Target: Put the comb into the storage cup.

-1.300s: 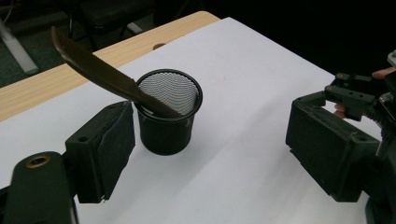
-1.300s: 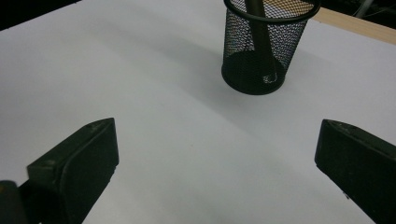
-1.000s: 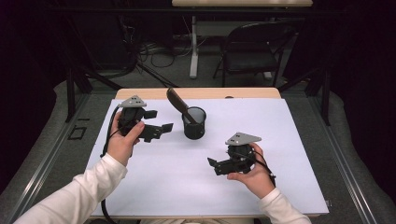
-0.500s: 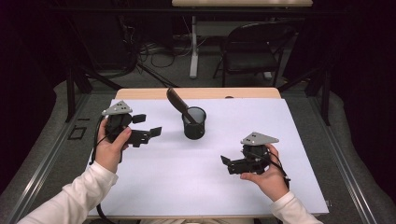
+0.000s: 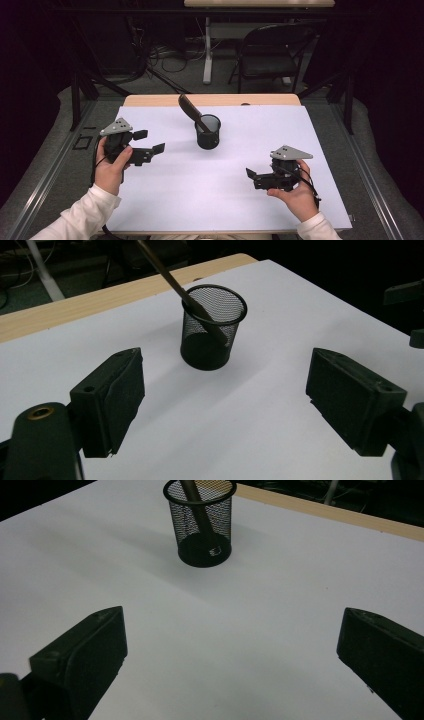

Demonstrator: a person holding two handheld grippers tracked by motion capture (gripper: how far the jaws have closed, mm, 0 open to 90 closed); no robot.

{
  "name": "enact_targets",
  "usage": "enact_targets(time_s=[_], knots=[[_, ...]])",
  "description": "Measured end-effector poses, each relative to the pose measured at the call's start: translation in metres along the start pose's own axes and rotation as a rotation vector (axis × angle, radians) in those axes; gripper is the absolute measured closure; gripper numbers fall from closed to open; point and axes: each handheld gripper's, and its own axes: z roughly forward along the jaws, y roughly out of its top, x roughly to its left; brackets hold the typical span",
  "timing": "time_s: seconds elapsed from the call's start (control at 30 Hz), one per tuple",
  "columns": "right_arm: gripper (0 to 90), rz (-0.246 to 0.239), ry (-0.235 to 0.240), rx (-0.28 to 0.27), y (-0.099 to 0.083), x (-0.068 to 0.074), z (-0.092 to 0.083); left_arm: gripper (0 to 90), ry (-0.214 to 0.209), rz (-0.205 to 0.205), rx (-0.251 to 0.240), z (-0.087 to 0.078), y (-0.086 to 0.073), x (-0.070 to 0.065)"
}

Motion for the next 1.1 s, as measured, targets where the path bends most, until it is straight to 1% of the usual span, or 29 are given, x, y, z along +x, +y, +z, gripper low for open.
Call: enact_targets(time_s=[0.17, 0.33, 0.4, 0.5, 0.57, 0.67, 0.77, 0.9, 0.97, 1.0, 1.1], knots=[[0.0, 0.012, -0.033, 0.003, -0.006, -0.007, -0.005, 16.1, 0.012, -0.029, -0.011, -0.004, -0.009, 0.007], [0.0, 0.024, -0.060, 0.006, -0.013, -0.013, -0.009, 16.1, 0.036, -0.059, -0.010, -0.006, -0.020, 0.015], [0.0, 0.021, -0.073, 0.004, -0.015, -0.015, -0.009, 16.1, 0.049, -0.067, -0.011, -0.006, -0.025, 0.018], [0.0, 0.019, -0.097, 0.006, -0.020, -0.017, -0.010, 16.1, 0.064, -0.071, -0.016, -0.007, -0.033, 0.021], [0.0, 0.023, -0.105, 0.011, -0.023, -0.019, -0.009, 16.1, 0.077, -0.069, -0.015, -0.007, -0.038, 0.022], [0.0, 0.033, -0.116, 0.008, -0.028, -0.023, -0.010, 16.1, 0.090, -0.077, -0.018, -0.006, -0.045, 0.024], [0.0, 0.059, -0.122, 0.001, -0.032, -0.025, -0.010, 16.1, 0.093, -0.090, -0.022, -0.005, -0.053, 0.026], [0.0, 0.064, -0.137, -0.001, -0.038, -0.028, -0.011, 16.1, 0.093, -0.084, -0.031, -0.005, -0.062, 0.028], [0.0, 0.075, -0.137, 0.001, -0.040, -0.029, -0.012, 16.1, 0.091, -0.087, -0.045, -0.004, -0.067, 0.029], [0.0, 0.072, -0.140, -0.001, -0.041, -0.030, -0.012, 16.1, 0.091, -0.090, -0.050, -0.004, -0.069, 0.030], [0.0, 0.084, -0.146, -0.013, -0.044, -0.031, -0.012, 16.1, 0.091, -0.094, -0.058, -0.004, -0.075, 0.032]])
